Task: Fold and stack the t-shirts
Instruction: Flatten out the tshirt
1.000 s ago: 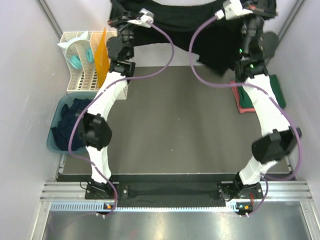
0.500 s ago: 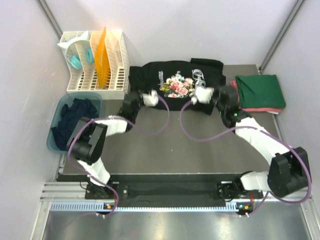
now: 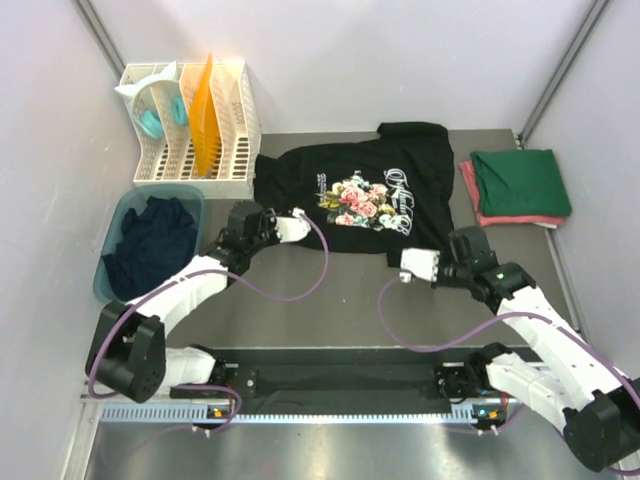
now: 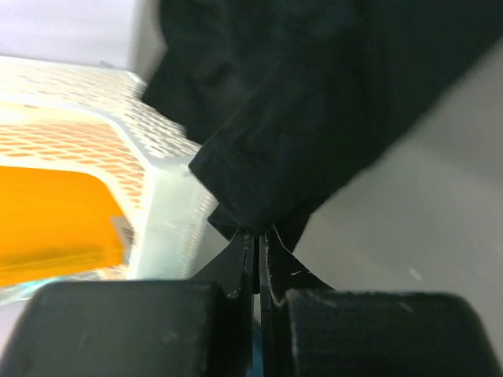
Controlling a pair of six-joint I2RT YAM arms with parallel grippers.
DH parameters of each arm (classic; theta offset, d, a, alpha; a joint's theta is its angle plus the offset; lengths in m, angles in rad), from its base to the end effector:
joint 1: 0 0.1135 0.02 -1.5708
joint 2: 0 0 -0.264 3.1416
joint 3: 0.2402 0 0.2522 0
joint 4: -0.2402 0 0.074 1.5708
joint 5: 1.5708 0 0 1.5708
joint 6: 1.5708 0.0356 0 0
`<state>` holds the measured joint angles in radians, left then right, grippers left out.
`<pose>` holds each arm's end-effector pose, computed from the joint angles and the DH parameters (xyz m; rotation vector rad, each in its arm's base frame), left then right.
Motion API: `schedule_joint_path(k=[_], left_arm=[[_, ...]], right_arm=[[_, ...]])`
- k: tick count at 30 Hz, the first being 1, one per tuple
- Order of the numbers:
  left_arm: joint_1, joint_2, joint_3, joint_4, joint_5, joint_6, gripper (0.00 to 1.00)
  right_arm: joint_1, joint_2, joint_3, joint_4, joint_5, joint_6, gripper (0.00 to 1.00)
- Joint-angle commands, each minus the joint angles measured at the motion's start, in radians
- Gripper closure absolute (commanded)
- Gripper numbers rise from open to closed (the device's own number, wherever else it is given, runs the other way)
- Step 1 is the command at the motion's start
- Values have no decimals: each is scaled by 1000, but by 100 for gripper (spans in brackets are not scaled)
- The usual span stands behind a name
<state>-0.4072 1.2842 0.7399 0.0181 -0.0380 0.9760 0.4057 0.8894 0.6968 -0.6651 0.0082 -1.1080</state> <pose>0.2583 -0.1099 0.2362 1.3339 1.6473 0.3810 0.1630 0.0697 0.2477 -1.6831 1.7876 -0.3240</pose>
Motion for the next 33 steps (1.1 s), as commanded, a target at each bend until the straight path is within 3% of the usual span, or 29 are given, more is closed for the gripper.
schedule_joint_path(k=[1, 6, 14, 16, 17, 18, 19, 21, 22, 25, 29, 33], left_arm=[[5, -83, -66, -191, 33, 4, 100], [5, -196, -207, -210, 20, 58, 100], [4, -279, -278, -262, -28, 38, 100], [4, -287, -269, -302, -45, 20, 96], [5, -293, -266, -317, -52, 1, 86], [5, -315, -257, -334, -56, -3, 75], [7, -331, -255, -364, -56, -10, 66], [7, -394, -258, -385, -62, -26, 60], [7, -416, -258, -409, -65, -30, 49], [7, -499, -257, -451, -83, -43, 30], [7, -575, -254, -484, -112, -28, 28], [7, -580, -272, -419, -135, -19, 28]], right_arm=[[15, -43, -57, -172, -53, -39, 100], [13, -81, -126, -171, 4, -69, 100], [12, -110, -143, -124, 33, -66, 100], [12, -96, -125, -122, 35, -35, 66], [12, -95, -102, -126, 32, -20, 51], [12, -92, -88, -133, 23, -3, 30], [12, -92, -73, -145, 12, 32, 23], [12, -90, -22, -183, -2, 71, 10], [12, -87, 16, -195, -29, 111, 7], [4, -73, 72, -240, -57, 167, 2], [-30, -58, 164, -271, -89, 223, 0], [-48, -24, 217, -266, -131, 276, 0]])
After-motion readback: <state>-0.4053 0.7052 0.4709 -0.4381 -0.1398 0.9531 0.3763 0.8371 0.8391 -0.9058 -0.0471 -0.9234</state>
